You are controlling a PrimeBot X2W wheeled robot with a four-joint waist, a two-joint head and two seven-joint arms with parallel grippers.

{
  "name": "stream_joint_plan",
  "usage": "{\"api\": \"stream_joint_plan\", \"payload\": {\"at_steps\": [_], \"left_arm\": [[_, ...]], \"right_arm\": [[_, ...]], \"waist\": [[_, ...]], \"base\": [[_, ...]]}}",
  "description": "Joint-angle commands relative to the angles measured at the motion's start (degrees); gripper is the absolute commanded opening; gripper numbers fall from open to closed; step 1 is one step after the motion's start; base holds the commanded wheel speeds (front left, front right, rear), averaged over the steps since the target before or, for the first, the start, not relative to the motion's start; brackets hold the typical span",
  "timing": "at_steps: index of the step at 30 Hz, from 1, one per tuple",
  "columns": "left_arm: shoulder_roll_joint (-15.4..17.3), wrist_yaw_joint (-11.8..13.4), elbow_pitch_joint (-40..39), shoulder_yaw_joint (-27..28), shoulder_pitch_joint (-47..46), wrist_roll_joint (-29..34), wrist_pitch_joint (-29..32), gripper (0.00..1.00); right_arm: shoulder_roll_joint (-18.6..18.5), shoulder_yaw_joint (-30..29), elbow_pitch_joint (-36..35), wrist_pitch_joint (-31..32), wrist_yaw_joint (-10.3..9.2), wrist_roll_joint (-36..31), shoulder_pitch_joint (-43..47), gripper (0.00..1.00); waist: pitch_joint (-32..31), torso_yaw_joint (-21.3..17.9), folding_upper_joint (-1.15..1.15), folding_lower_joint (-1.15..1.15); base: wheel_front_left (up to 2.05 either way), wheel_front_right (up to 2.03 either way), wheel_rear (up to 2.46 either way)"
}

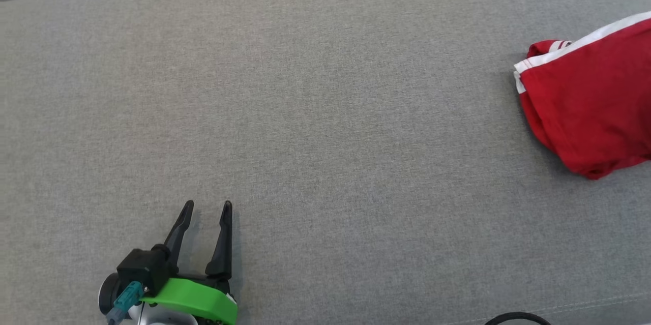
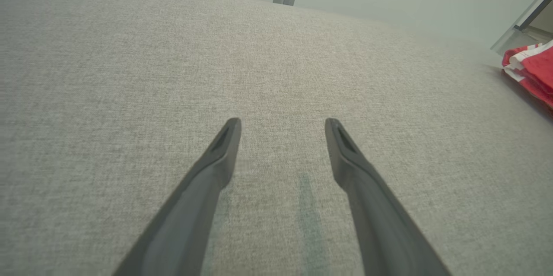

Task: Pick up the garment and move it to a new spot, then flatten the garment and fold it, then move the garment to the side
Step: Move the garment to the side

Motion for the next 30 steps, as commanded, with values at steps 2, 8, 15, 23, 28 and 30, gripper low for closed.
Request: {"api": "stream_joint_plan", "payload": {"at_steps": [2, 8, 15, 23, 28, 30], "left_arm": [[0.35, -0.11, 0.16, -0.38, -0.83, -0.13, -0.23, 1.00], [-0.06, -0.11, -0.18, -0.39, -1.09, -0.13, -0.23, 1.00], [-0.20, -0.11, 0.21, 1.40, 1.92, 0.36, -0.23, 1.00], [-0.64, -0.11, -0.54, 6.38, 5.64, 0.88, -0.23, 1.00], [-0.66, -0.11, -1.46, 9.05, 7.40, 2.08, -0.23, 1.00], [-0.68, -0.11, -1.27, 10.16, 8.07, 2.79, -0.23, 1.00]], "right_arm": [[-0.12, -2.61, 2.30, -3.17, -0.07, -4.04, 1.05, 1.00], [0.66, -5.36, 4.27, -16.38, -0.07, -12.18, 0.95, 1.00], [3.17, -3.40, 3.15, -29.39, -0.07, -8.72, 1.32, 1.00], [7.99, 1.96, -10.72, -39.92, -0.02, -2.06, 15.70, 1.00], [12.37, 1.86, -15.83, -42.88, -0.07, -3.44, 25.70, 1.00], [14.20, 1.56, -16.32, -45.01, -0.07, -3.49, 28.82, 1.00]], "waist": [[0.29, 1.42, 0.00, 0.00], [-0.46, 2.33, 0.00, 0.00], [-4.33, 2.12, 0.00, 0.00], [-9.82, 3.19, 0.00, 0.00], [-12.27, 4.41, 0.00, 0.00], [-13.43, 5.19, 0.00, 0.00]], "base": [[0.00, 0.00, 0.00], [0.00, 0.00, 0.00], [0.00, 0.00, 0.00], [0.00, 0.00, 0.00], [0.00, 0.00, 0.00], [0.00, 0.00, 0.00]]}}
